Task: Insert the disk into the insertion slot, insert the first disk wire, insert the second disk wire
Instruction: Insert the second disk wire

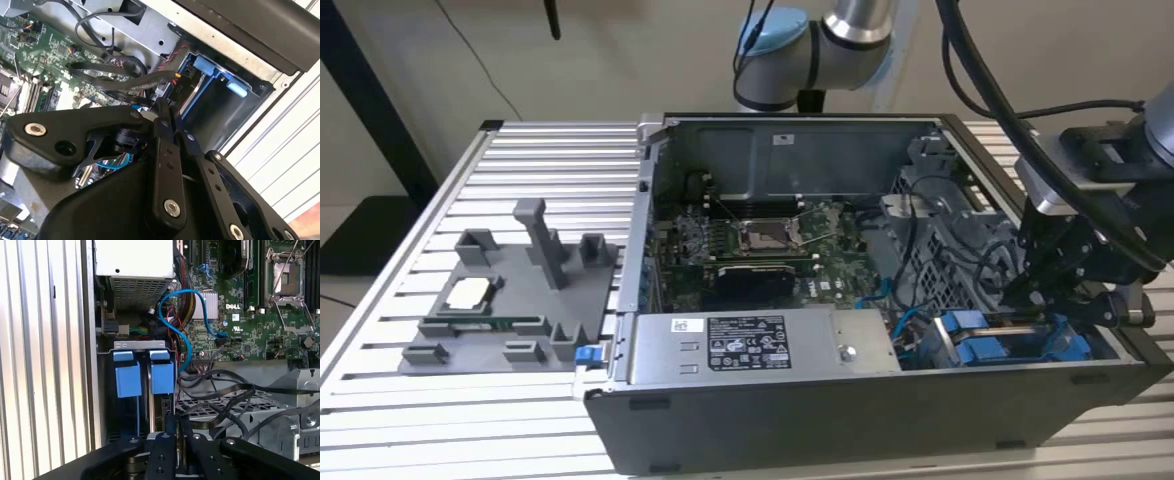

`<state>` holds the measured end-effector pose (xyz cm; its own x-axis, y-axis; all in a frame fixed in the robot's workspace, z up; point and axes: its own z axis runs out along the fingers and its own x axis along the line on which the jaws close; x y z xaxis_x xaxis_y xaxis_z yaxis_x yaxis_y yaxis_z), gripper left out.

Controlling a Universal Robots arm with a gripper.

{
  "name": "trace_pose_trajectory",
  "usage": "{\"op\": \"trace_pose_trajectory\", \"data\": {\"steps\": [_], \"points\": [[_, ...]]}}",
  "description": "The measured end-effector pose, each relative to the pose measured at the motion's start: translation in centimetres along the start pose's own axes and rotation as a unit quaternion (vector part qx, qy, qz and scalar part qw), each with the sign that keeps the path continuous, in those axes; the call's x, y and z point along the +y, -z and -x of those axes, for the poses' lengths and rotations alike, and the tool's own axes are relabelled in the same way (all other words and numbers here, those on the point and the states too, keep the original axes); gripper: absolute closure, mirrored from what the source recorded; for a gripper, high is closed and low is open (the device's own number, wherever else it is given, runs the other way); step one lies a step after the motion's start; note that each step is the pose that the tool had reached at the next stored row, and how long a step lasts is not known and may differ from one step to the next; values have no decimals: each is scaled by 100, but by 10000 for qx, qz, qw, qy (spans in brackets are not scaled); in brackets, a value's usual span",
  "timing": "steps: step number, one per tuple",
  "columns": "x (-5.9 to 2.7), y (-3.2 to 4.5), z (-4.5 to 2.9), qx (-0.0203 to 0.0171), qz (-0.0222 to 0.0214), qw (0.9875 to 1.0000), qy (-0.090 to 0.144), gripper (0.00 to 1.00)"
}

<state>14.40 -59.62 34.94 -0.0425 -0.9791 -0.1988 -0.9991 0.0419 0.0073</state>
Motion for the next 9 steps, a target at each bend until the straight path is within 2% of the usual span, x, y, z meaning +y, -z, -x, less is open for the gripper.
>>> {"op": "trace_pose_trajectory", "data": {"steps": [4,6,7,9], "points": [[19,20,3,-7,0,10000,0,85],[23,27,4,-19,1,10000,0,83],[24,33,4,-23,1,10000,0,76],[31,39,-6,-46,2,10000,-1,76]]}}
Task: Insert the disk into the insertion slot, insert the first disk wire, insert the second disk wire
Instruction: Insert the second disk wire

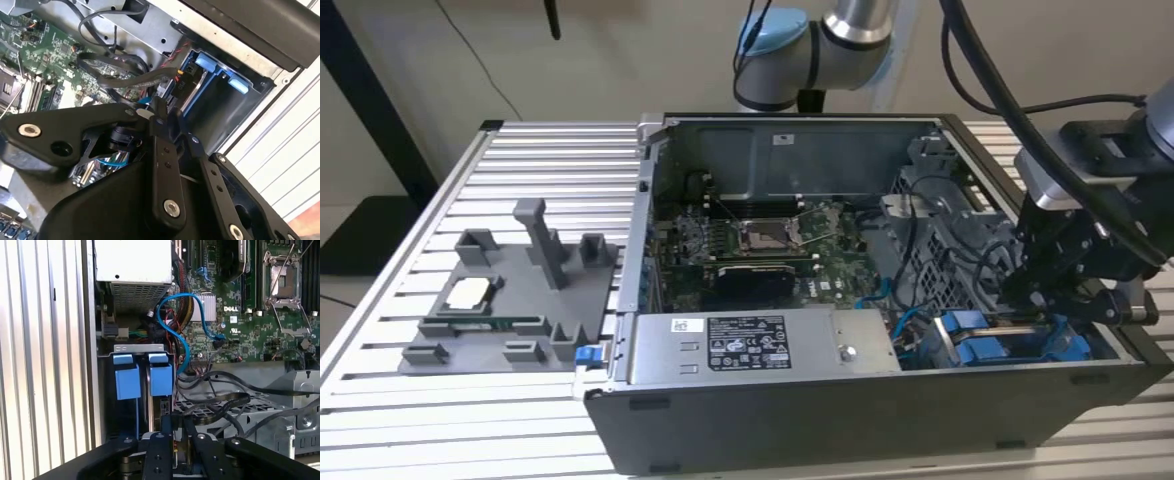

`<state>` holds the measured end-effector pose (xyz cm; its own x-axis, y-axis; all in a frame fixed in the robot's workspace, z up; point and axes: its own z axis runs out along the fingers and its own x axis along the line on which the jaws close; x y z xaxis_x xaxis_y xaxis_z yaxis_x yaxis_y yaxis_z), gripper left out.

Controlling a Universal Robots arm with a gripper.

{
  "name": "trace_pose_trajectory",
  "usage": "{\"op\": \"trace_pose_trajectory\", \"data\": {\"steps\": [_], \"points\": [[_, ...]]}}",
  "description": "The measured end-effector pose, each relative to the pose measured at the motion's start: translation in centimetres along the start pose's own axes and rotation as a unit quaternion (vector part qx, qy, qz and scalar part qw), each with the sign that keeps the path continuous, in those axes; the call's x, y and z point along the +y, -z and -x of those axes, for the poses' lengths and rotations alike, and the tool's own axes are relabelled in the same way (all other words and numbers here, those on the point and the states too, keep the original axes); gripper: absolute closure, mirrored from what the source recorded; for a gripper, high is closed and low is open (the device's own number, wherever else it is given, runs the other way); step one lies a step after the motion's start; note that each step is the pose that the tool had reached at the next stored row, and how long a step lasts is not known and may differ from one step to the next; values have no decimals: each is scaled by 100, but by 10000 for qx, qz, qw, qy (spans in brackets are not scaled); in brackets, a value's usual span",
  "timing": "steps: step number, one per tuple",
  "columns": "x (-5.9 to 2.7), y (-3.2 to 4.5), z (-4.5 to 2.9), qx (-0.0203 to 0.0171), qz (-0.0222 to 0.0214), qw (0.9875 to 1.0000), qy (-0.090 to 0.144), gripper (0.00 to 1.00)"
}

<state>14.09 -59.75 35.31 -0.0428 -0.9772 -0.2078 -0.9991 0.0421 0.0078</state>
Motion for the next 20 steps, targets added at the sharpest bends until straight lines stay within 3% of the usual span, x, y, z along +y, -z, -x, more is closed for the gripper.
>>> {"op": "trace_pose_trajectory", "data": {"steps": [1,2,5,6,11,13,15,17,20], "points": [[7,3,-11,-41,2,10000,0,76],[16,4,-19,-114,5,9999,1,76],[35,6,-31,-381,0,9993,4,76],[38,5,-40,-434,-10,9991,7,76],[43,0,-54,-492,-80,9988,26,76],[43,-3,-58,-574,-116,9983,36,76],[42,-4,-66,-713,-136,9974,40,79],[42,-5,-77,-806,-151,9966,43,84],[42,-1,-94,-819,-156,9965,45,84]]}}
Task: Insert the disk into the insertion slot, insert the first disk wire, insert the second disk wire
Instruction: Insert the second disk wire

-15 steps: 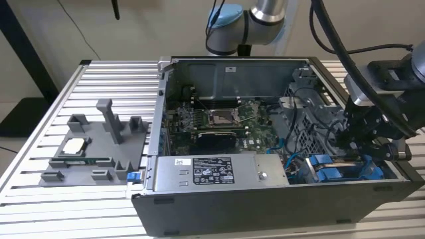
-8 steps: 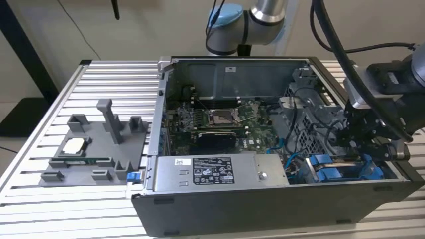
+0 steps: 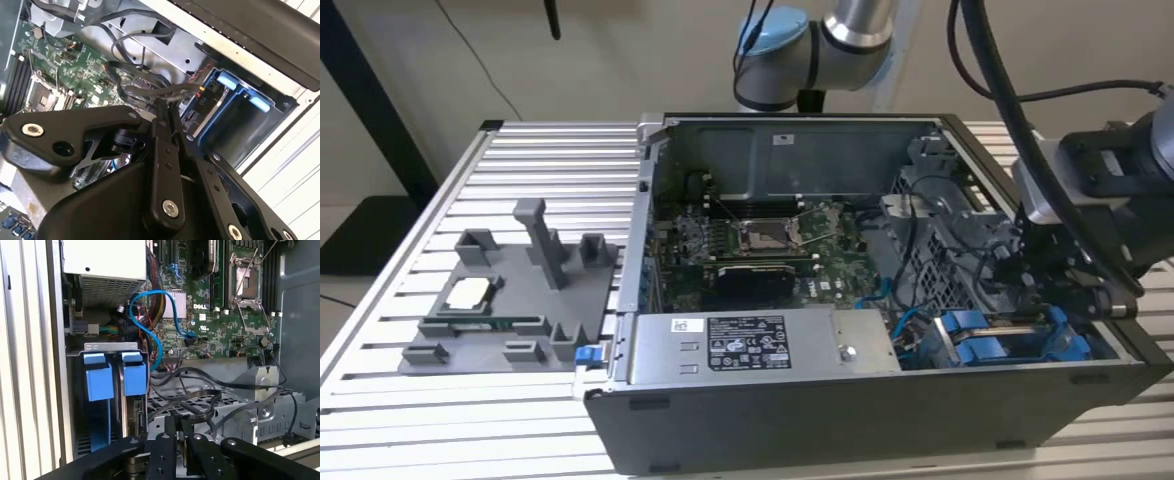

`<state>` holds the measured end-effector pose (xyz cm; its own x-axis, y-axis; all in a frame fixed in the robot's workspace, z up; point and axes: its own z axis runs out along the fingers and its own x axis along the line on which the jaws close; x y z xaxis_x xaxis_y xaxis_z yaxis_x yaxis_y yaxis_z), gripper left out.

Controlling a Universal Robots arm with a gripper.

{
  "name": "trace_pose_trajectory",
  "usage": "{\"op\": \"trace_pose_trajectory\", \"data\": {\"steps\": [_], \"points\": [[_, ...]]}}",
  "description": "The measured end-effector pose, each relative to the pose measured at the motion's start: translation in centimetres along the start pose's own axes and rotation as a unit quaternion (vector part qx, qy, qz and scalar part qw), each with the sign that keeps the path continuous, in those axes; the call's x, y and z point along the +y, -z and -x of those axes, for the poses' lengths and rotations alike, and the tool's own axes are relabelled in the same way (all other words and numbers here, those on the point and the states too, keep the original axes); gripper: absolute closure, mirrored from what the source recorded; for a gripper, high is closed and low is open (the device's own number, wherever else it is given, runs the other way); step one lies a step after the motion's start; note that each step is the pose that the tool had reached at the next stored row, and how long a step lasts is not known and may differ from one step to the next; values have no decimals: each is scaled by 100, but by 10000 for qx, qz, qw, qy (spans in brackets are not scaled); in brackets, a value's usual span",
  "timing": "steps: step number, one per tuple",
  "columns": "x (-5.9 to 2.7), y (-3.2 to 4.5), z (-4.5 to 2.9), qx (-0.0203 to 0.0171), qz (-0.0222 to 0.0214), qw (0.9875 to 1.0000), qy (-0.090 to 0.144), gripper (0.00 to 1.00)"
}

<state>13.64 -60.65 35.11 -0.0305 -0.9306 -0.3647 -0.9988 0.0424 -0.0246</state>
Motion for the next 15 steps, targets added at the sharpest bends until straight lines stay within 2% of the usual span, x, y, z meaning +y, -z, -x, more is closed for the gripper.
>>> {"op": "trace_pose_trajectory", "data": {"steps": [4,7,9,10,11,12,15], "points": [[-1,46,14,0,0,10000,0,84],[-2,145,52,-4,0,10000,0,84],[6,181,65,-8,0,10000,-1,83],[12,191,69,-10,-1,10000,0,76],[24,194,70,-12,-5,10000,1,76],[40,195,70,-13,-21,10000,8,76],[57,193,67,-17,-115,9999,45,76]]}}
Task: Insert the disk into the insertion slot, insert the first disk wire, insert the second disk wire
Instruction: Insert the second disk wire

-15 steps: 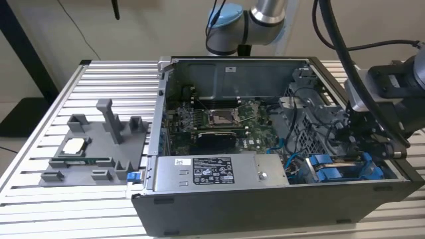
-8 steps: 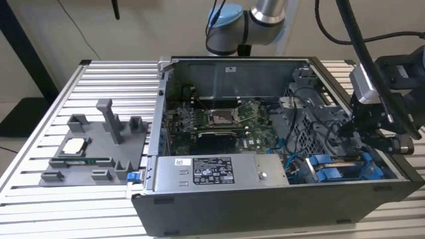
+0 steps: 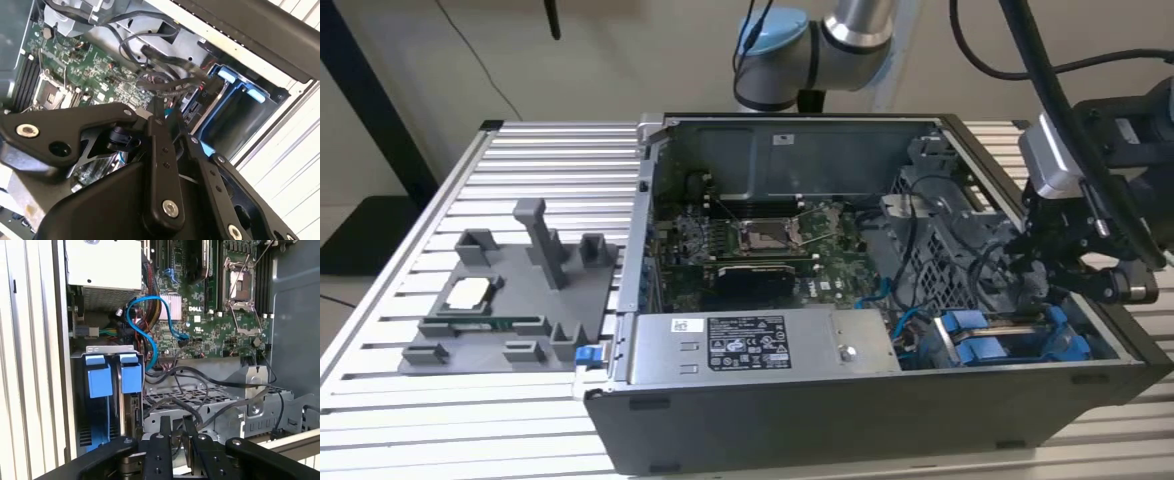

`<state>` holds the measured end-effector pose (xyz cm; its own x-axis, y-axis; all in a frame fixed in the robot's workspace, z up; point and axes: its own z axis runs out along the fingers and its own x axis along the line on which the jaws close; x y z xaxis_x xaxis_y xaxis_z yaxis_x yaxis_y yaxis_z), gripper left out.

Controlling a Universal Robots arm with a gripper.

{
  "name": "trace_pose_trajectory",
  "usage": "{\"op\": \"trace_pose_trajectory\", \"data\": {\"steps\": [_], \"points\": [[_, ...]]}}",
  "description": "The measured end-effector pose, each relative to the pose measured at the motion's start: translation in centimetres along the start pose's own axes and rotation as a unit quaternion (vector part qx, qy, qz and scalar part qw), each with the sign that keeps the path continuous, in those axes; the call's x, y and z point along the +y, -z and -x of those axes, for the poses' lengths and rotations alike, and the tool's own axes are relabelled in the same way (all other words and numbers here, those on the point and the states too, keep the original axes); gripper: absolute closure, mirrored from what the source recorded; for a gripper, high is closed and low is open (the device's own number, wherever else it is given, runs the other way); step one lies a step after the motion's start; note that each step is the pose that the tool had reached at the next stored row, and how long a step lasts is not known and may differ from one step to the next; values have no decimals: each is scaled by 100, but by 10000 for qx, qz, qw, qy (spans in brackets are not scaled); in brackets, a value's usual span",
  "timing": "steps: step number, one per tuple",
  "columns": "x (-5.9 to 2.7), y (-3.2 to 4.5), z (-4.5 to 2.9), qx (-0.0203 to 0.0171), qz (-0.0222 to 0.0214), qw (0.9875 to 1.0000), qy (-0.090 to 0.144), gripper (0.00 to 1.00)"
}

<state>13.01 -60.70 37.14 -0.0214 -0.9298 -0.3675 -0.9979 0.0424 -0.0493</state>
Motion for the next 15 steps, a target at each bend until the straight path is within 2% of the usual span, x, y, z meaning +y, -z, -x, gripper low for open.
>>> {"op": "trace_pose_trajectory", "data": {"steps": [5,7,9,10,13,14,15], "points": [[-60,-2,-11,10,-4,10000,0,76],[-130,-12,-12,62,-5,10000,4,76],[-178,-20,-13,170,-8,9999,10,76],[-188,-20,-13,241,-9,9997,12,76],[-210,-24,-13,486,-22,9988,10,76],[-221,-26,-14,551,-26,9985,5,76],[-239,-32,-15,594,-30,9982,-2,76]]}}
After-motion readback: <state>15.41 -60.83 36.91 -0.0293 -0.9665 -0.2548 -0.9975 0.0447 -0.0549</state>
